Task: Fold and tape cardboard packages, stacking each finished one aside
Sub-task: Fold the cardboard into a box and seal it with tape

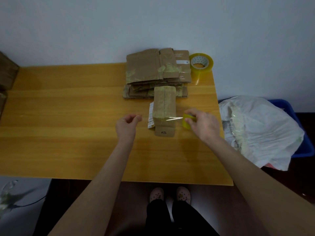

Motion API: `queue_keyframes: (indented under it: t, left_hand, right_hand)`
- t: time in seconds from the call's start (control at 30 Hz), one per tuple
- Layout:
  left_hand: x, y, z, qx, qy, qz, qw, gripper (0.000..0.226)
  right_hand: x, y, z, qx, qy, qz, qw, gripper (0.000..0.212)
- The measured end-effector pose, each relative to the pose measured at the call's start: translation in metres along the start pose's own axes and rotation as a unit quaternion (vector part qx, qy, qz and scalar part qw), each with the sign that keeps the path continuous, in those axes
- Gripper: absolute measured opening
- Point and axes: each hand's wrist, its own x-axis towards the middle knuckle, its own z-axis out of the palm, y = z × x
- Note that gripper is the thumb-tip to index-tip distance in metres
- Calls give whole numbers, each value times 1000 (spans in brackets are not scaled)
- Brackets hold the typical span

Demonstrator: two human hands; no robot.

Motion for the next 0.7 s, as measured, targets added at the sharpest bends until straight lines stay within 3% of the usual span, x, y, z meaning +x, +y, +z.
queue_keyframes:
  t: [0.23, 0.57, 0.7]
  left_hand:
    - [16, -15, 15, -20, 2, -32, 999, 13]
    - [38, -30, 54, -54, -40, -106, 992, 3]
    - [45, -36, 58, 5, -42, -78, 996, 23]
  right_hand:
    - [13, -1, 22, 29, 25, 30, 999, 27]
    - [42, -7, 47, 20, -20, 52, 998, 29]
    - [45, -10, 52, 30, -29, 49, 998, 26]
